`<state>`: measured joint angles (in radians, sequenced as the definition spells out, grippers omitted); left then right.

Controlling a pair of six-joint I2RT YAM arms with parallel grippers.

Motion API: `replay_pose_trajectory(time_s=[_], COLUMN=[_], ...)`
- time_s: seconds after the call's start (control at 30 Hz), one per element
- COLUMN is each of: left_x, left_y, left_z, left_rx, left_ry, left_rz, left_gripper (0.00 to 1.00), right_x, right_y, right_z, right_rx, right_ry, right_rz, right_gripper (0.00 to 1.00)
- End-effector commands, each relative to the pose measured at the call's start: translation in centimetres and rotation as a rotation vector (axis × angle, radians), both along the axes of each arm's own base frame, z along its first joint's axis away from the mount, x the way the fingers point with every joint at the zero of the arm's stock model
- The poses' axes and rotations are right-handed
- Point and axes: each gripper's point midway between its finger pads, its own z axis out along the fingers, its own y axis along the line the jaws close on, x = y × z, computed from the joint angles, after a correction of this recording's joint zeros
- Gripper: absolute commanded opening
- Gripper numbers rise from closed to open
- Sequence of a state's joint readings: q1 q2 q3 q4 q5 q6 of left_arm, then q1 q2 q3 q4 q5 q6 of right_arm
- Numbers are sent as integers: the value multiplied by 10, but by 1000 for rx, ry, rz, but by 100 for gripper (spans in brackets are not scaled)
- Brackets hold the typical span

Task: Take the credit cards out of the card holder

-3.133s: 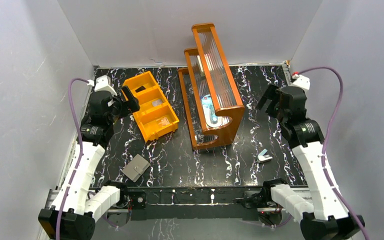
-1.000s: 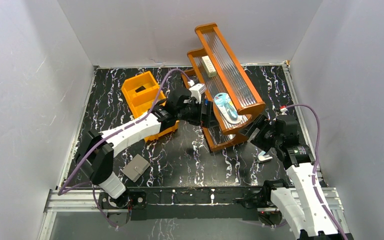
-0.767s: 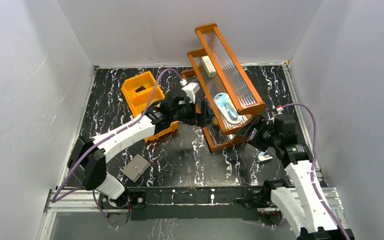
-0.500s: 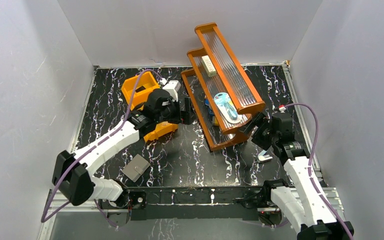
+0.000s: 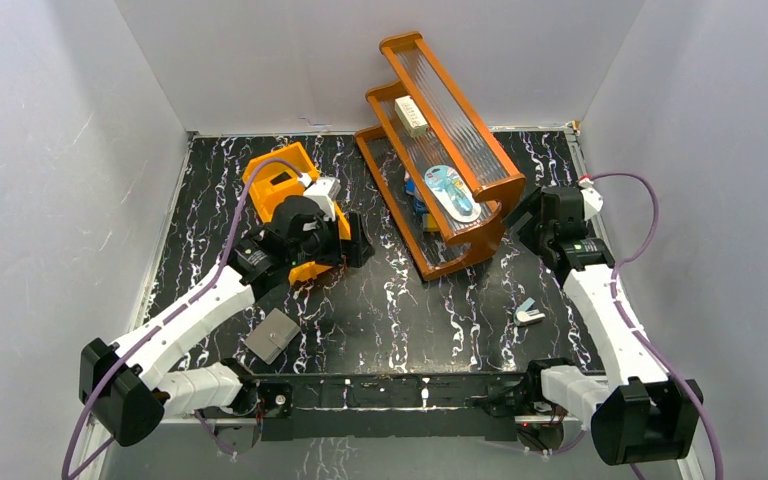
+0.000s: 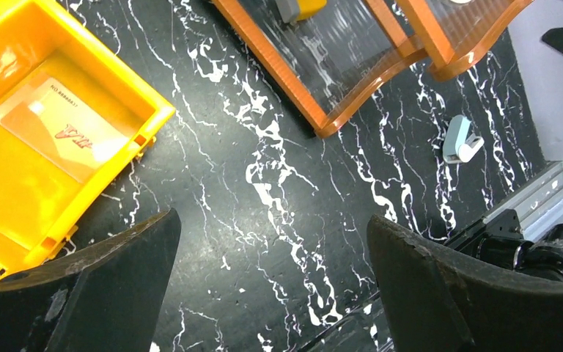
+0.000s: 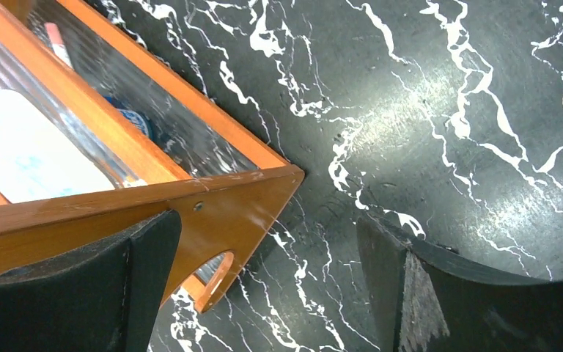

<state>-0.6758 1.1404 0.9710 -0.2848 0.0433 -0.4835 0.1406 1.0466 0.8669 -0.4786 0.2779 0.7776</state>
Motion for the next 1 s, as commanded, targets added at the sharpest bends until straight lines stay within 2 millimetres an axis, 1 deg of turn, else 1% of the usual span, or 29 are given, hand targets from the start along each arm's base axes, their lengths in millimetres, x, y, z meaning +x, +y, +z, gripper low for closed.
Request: replay_pose_trajectory(time_s=[0.0,0.1,0.13,0.17,0.23,0.33,0.4,0.47,0.57,0.67,0.73,0.77,0.83,0.87,0.97], left_x=[-7,-7,-6,-5,-4,-2,-1,-2,-2,-2,-3,-3,-3,-4,-4], left_y=[12,16,17,18,18,17,17,16,15,15,15,15,16,16,15], left_z=[-2,0,0,0,1,3,5,7,11,15,16,16,15,14,11], left_rx=[15,18,19,22,23,16,10,4,-10,-20,-18,-19,-17,-16,-17], left_ry=[8,-5,-8,-11,-16,-21,-24,-22,-23,-26,-26,-26,-23,-20,-14], left_rz=[24,40,45,49,54,59,60,60,63,65,64,65,65,65,66], left_gripper=[98,98,98,98,98,98,98,98,98,98,98,98,98,98,98], right_x=[16,-2,-7,-12,-19,-17,-10,3,19,26,26,27,30,32,41], right_y=[10,30,40,50,72,91,94,84,52,14,-13,-22,-35,-43,-58], right_z=[64,63,62,57,57,58,59,57,47,18,5,4,8,15,31], right_rx=[54,136,171,205,284,352,361,326,228,109,2,-37,-95,-120,-152], right_ry=[-224,-242,-251,-249,-266,-270,-275,-302,-342,-283,-238,-224,-199,-201,-216], right_rz=[43,143,193,241,353,442,456,389,215,22,-90,-120,-144,-171,-173], right_gripper=[98,98,98,98,98,98,99,98,98,98,98,98,98,98,98])
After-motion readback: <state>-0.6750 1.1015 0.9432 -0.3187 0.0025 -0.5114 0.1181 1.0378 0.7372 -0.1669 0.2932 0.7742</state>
